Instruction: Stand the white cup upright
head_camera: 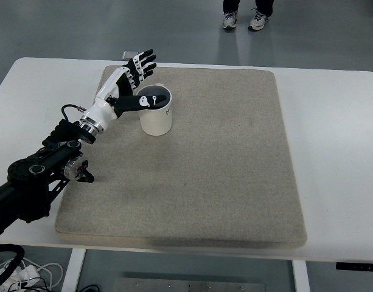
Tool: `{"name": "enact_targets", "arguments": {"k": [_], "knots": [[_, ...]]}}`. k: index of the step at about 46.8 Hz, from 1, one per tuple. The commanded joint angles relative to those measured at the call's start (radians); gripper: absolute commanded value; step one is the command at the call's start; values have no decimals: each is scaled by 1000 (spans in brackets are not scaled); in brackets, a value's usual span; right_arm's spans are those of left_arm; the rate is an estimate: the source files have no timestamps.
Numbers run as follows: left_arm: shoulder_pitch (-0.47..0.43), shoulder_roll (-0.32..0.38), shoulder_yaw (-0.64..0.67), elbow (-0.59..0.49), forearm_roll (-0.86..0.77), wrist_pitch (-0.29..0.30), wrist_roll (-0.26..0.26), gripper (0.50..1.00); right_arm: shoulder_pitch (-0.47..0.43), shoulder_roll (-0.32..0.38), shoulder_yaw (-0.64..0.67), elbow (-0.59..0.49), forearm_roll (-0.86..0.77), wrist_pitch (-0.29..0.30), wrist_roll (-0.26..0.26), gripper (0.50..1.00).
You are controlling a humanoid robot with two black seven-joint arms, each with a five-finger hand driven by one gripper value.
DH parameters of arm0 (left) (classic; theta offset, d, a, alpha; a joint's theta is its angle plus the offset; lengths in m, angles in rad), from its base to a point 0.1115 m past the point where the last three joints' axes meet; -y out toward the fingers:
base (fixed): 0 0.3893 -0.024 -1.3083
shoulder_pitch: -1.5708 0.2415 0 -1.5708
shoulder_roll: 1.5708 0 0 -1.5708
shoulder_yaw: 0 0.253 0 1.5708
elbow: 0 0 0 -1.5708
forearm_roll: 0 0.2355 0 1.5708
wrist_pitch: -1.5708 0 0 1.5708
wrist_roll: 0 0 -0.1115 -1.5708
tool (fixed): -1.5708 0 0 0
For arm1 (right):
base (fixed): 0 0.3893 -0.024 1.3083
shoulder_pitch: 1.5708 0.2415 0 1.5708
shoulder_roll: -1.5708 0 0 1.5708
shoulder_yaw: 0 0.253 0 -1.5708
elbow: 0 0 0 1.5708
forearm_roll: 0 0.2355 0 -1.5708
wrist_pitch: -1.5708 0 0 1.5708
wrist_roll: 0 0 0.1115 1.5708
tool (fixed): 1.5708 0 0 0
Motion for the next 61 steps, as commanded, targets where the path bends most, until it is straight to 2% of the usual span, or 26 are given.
{"name": "enact_targets", "arguments": {"k": [1,9,18,29,34,43,49,53,57,61], "knots": [[-3,5,-15,-13,-1,2,0,992,1,0,0,0,0,0,0,952],[-23,5,-71,-13,-13,3,0,992,0,0,0,-1,0,0,0,952],[-97,17,-95,5,-101,18,0,992,0,0,0,0,0,0,0,952],[-201,25,-91,145,-384,8,0,992,0,0,0,-1,0,0,0,952],[-204,15,-94,204,-454,-3,0,992,0,0,0,0,0,0,0,952],[-204,8,-98,243,-542,-32,0,992,0,0,2,0,0,0,0,952],[-206,8,-97,270,-668,-38,143,992,0,0,3,-1,0,0,0,952],[-210,5,-88,313,-691,-40,242,992,1,0,3,0,0,0,0,952],[-216,-5,-98,358,-705,-58,296,992,0,0,0,0,0,0,0,952],[-216,-8,-98,387,-719,-113,338,992,0,0,3,0,0,0,0,952]]}}
